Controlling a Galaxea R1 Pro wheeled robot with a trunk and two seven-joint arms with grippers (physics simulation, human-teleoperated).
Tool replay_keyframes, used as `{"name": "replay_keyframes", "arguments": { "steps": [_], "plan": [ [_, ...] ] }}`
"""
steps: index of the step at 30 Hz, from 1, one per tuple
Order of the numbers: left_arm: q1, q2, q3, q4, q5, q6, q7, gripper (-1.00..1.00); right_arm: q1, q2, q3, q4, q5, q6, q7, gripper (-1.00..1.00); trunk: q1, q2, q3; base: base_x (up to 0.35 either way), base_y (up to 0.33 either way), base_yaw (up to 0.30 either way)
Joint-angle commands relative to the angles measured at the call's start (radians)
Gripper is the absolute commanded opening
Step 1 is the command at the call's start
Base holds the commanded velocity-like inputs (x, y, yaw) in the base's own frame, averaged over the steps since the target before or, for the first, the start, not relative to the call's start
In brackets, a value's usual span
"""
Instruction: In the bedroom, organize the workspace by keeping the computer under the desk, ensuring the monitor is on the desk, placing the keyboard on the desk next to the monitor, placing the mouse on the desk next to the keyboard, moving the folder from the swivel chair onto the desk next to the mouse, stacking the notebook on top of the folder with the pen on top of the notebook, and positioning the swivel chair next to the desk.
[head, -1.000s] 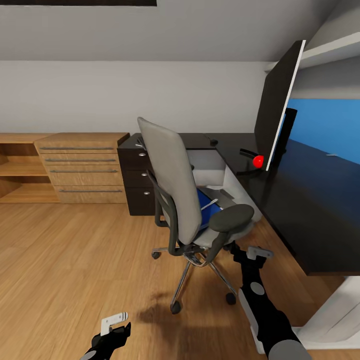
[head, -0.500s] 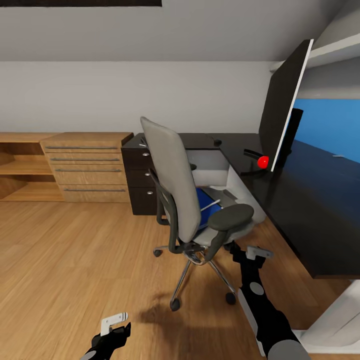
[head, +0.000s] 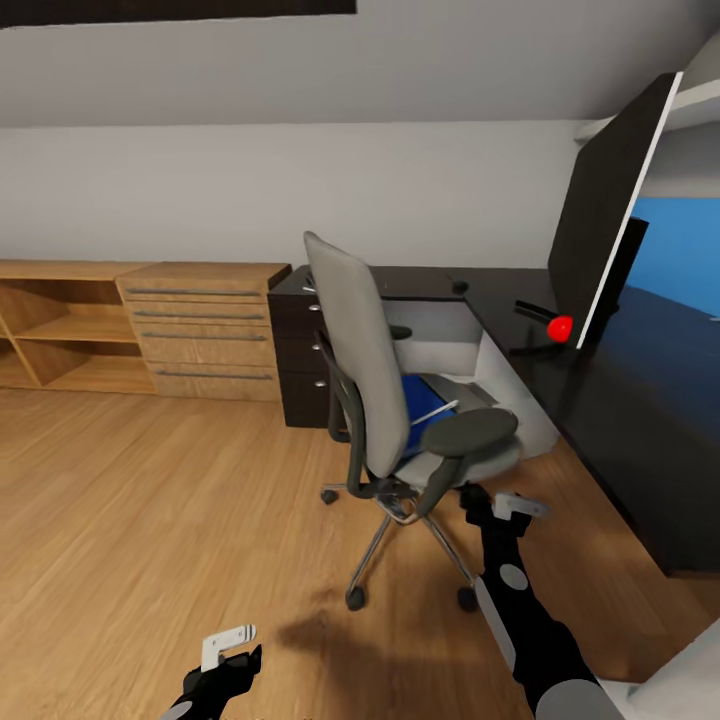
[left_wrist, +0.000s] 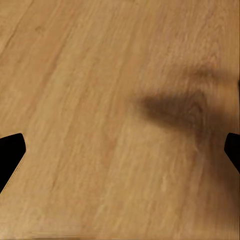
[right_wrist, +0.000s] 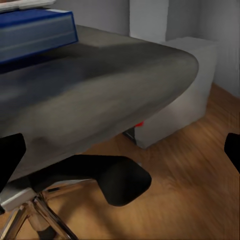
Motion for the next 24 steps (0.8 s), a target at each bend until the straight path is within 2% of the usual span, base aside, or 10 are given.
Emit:
{"name": "replay_keyframes", "arguments": {
  "steps": [1,15,24],
  "plan": [
    [0.000,-0.001,0.001,-0.002,0.008,0.006,0.002,1.00,0.000,0.001,-0.002,0.000,0.001,-0.003,0.000,1.00,0.000,0.000,-0.001,0.000,0.000,0.238],
    [-0.001,-0.001,0.001,-0.002,0.008,0.006,0.002,1.00,0.000,-0.001,-0.002,0.000,0.002,-0.003,0.000,1.00,0.000,0.000,-0.001,0.000,0.000,0.231],
    [0.000,-0.001,0.001,-0.002,0.008,0.006,0.002,1.00,0.000,-0.001,-0.002,0.000,0.001,-0.003,0.000,1.00,0.000,0.000,-0.001,0.000,0.000,0.035]
  ]
}}
